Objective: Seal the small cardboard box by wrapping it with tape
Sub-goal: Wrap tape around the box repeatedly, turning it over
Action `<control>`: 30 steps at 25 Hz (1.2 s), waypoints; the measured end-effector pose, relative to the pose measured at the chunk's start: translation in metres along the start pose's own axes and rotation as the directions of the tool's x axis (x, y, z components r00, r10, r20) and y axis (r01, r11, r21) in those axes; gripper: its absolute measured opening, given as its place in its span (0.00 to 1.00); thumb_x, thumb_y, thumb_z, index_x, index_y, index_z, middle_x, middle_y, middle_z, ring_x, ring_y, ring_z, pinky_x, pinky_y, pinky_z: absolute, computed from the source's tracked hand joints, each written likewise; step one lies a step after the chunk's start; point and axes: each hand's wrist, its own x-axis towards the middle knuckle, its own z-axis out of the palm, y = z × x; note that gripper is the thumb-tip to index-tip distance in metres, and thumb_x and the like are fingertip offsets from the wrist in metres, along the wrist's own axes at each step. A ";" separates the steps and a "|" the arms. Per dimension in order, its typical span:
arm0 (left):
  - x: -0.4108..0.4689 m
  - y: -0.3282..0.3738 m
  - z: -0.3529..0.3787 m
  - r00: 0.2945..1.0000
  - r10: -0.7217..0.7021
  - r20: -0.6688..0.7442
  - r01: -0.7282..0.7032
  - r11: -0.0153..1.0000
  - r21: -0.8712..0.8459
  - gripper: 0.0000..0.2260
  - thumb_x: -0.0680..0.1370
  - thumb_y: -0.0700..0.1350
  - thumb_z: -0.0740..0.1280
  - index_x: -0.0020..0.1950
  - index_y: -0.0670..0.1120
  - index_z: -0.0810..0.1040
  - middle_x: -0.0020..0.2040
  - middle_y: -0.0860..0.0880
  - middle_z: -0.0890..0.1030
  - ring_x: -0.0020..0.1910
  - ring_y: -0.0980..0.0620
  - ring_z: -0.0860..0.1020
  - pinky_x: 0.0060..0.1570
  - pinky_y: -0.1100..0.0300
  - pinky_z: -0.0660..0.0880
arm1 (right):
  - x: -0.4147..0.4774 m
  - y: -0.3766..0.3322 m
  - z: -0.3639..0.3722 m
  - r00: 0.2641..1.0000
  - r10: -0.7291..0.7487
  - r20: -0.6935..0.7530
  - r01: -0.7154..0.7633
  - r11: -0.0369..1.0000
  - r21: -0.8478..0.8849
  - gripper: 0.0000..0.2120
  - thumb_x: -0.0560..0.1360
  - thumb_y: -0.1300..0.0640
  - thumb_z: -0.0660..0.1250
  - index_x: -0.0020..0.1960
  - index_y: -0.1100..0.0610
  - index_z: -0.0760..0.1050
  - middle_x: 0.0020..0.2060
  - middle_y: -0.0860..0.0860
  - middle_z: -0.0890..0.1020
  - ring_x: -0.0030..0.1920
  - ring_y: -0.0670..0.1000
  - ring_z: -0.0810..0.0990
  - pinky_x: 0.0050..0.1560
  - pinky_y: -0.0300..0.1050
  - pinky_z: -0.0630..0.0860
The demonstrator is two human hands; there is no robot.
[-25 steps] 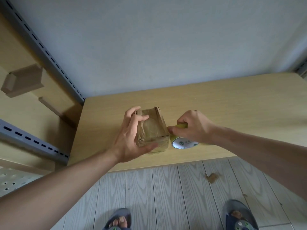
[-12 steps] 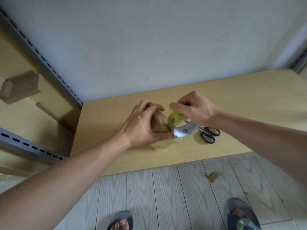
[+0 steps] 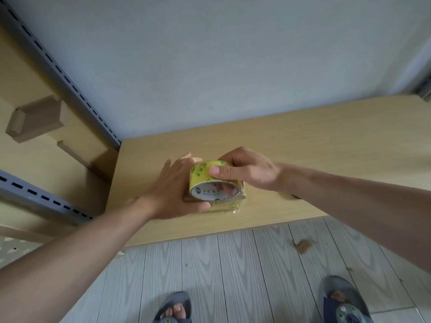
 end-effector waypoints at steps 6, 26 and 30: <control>0.007 -0.011 0.012 0.992 -0.049 0.113 0.065 0.988 -0.142 0.32 0.63 0.66 0.75 0.64 0.63 0.70 0.64 0.54 0.75 0.64 0.48 0.75 0.63 0.42 0.75 | 0.021 -0.009 0.018 0.999 0.049 -0.009 -0.049 0.995 -0.091 0.27 0.79 0.39 0.63 0.36 0.62 0.75 0.26 0.51 0.79 0.28 0.46 0.76 0.30 0.39 0.71; 0.003 -0.007 0.026 1.000 -0.002 -0.024 -0.001 0.992 -0.126 0.49 0.67 0.67 0.72 0.81 0.53 0.53 0.72 0.55 0.62 0.69 0.52 0.65 0.70 0.47 0.68 | -0.029 0.025 -0.050 0.984 -0.006 -0.178 -0.127 0.674 -0.728 0.29 0.75 0.36 0.64 0.29 0.59 0.69 0.21 0.50 0.67 0.23 0.50 0.63 0.27 0.41 0.62; 0.001 -0.006 0.027 0.999 0.016 -0.047 -0.023 0.989 -0.145 0.48 0.67 0.67 0.72 0.81 0.52 0.55 0.72 0.55 0.64 0.69 0.52 0.66 0.70 0.48 0.68 | -0.026 0.019 -0.054 0.978 -0.088 -0.188 -0.079 0.679 -0.729 0.29 0.75 0.37 0.65 0.28 0.59 0.67 0.21 0.50 0.65 0.22 0.50 0.61 0.26 0.41 0.60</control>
